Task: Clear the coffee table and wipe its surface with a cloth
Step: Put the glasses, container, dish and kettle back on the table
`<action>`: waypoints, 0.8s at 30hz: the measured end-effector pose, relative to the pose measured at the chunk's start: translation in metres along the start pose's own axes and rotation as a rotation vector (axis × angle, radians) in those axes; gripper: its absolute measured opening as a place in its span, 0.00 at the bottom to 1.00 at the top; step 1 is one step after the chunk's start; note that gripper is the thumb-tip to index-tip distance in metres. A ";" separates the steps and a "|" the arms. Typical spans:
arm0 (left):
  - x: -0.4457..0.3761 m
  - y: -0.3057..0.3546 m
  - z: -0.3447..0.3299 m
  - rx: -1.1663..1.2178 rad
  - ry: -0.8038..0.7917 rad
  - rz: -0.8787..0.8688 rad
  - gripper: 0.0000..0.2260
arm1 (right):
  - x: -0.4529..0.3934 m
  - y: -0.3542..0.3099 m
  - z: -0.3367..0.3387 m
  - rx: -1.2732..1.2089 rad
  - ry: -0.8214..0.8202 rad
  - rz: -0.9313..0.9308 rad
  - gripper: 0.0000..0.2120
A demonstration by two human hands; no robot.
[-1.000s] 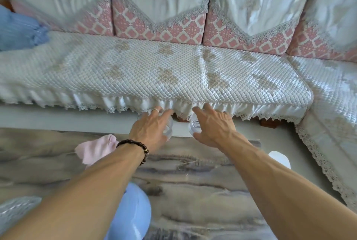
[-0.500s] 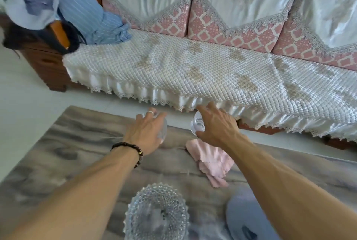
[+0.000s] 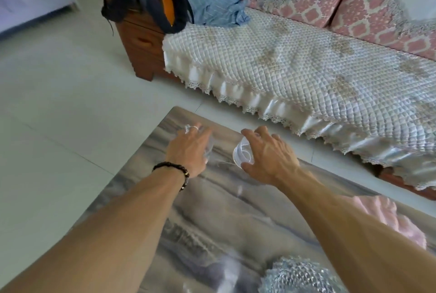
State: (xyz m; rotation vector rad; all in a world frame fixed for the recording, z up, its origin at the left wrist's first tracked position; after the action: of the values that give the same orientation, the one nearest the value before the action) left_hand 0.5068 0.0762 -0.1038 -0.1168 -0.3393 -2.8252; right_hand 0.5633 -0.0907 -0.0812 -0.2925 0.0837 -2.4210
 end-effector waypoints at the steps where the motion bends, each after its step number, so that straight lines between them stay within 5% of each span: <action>1: -0.009 -0.006 -0.003 -0.006 0.008 0.006 0.26 | -0.008 -0.003 -0.004 -0.006 -0.003 0.003 0.35; 19: -0.094 -0.083 -0.049 0.019 -0.044 0.128 0.28 | -0.084 -0.008 -0.042 0.004 -0.049 0.042 0.36; 24: -0.092 -0.082 -0.046 -0.106 -0.051 0.128 0.36 | -0.078 -0.003 -0.045 0.007 -0.065 0.023 0.36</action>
State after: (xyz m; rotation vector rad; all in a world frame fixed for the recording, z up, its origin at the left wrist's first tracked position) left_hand 0.5682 0.1665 -0.1765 -0.2256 -0.1857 -2.7162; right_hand 0.6085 -0.0384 -0.1391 -0.3654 0.0491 -2.3862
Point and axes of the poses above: each hand's wrist, its own x-axis away from the middle knuckle, its own z-axis out of the back of the hand, y = z × x, the point moved 4 cm from there along -x, towards the middle knuckle, and after that the axes turned 5 degrees about z, right-handed, at the moved point
